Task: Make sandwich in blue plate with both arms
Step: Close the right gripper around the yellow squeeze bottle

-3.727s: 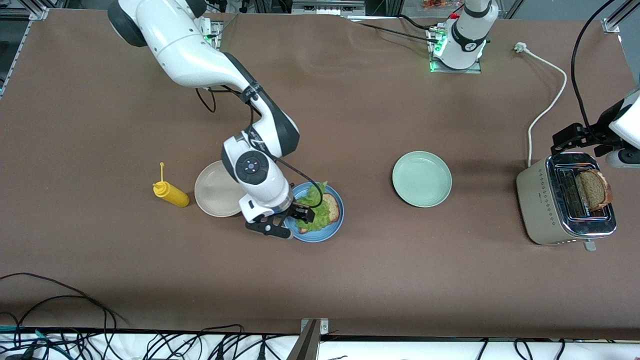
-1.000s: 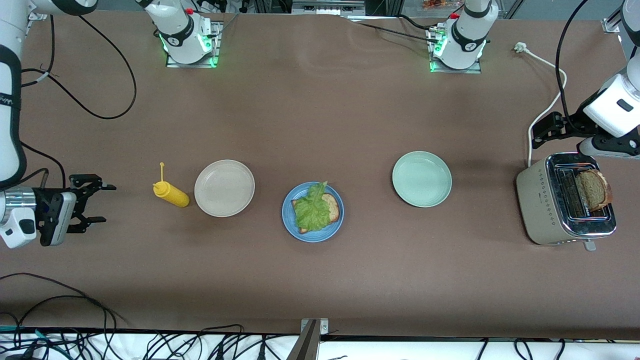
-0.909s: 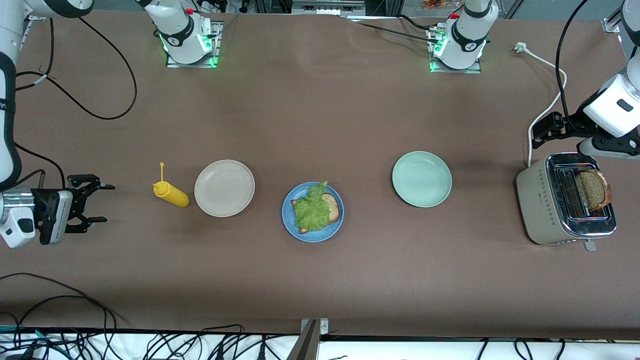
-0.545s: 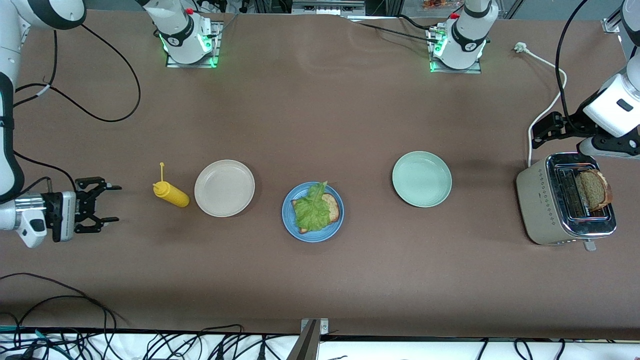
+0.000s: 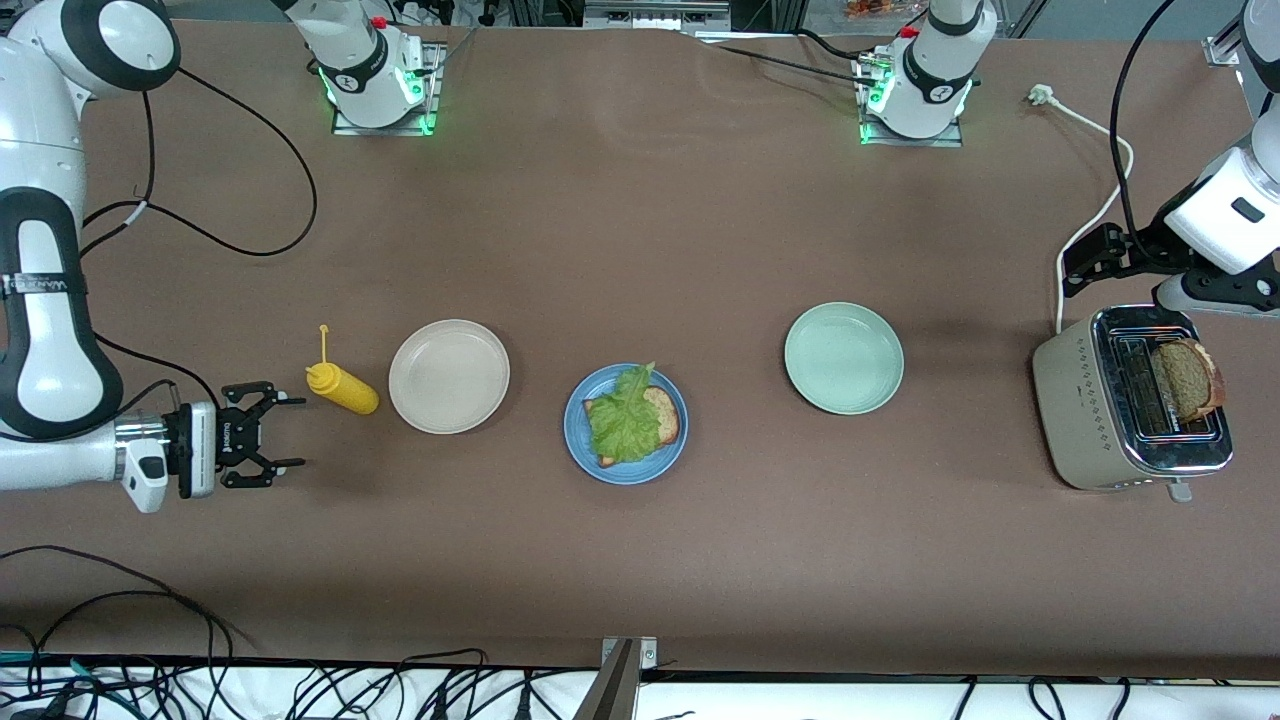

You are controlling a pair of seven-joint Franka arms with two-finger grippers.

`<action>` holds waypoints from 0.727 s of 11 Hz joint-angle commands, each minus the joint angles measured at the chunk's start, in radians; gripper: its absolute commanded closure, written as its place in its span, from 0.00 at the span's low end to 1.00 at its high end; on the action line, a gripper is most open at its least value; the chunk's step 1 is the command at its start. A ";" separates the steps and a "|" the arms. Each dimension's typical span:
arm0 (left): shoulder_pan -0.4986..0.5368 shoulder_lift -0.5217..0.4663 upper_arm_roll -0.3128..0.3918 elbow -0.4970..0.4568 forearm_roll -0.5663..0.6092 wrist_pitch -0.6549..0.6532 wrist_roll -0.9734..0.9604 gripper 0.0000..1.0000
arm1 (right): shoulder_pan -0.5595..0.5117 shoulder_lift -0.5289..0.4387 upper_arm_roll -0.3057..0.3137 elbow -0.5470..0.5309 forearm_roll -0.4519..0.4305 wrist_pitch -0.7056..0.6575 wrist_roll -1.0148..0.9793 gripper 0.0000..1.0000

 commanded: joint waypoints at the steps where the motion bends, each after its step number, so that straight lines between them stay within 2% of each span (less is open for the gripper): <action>1: 0.008 -0.009 -0.006 0.005 -0.023 -0.015 -0.002 0.00 | -0.046 0.036 0.060 0.014 0.008 0.006 -0.122 0.00; 6: 0.008 -0.009 -0.006 0.005 -0.023 -0.015 -0.002 0.00 | -0.114 0.034 0.071 -0.041 0.026 -0.029 -0.329 0.00; 8: 0.008 -0.009 -0.006 0.005 -0.023 -0.015 -0.002 0.00 | -0.134 0.091 0.096 -0.044 0.066 -0.040 -0.387 0.00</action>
